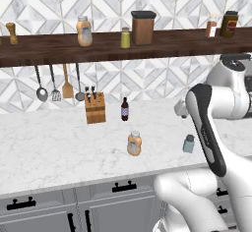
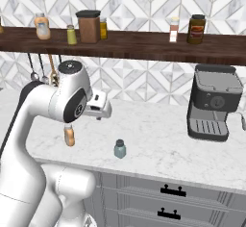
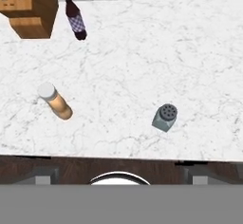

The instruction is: Put the shaker and condiment bottle from the counter next to their counterparts in the cabinet.

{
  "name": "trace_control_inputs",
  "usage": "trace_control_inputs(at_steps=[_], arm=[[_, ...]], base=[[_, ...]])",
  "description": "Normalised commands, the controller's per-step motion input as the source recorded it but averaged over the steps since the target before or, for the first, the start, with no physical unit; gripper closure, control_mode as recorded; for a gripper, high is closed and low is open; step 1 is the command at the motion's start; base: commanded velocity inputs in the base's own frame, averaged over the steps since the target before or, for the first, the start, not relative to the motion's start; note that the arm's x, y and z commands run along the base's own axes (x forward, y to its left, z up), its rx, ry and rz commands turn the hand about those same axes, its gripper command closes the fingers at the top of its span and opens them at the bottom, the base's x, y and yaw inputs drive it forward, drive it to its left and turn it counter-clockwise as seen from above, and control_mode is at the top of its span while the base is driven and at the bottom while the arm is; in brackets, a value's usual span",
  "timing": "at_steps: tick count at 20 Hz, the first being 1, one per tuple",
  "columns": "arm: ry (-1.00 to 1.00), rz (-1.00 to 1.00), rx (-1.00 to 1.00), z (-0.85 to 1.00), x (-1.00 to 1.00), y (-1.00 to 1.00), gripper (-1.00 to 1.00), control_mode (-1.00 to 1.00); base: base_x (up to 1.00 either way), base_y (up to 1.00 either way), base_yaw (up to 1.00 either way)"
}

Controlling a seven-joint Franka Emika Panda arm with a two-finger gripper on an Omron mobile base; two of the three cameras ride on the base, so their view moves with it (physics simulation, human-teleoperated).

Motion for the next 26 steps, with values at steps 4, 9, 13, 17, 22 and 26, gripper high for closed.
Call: trace_control_inputs(at_steps=[4,9,13,17,22,26], arm=[[0.04,0.00,0.00,-0.12,0.00,-0.28,-1.00,-1.00],[0.02,0.00,0.00,-0.11,0.00,-0.30,-1.00,-1.00],[0.00,0.00,0.00,-0.11,0.00,-0.31,-1.00,-1.00],[0.02,0.00,0.00,-0.17,0.00,-0.29,-1.00,-1.00],[0.02,0.00,0.00,-0.17,0.00,-0.24,-1.00,-1.00],[0.02,0.00,0.00,-0.14,0.02,-0.21,-1.00,-1.00]], base=[[0.00,0.00,0.00],[0.00,0.00,0.00],[0.00,0.00,0.00],[0.00,0.00,0.00],[0.00,0.00,0.00],[0.00,0.00,0.00]])
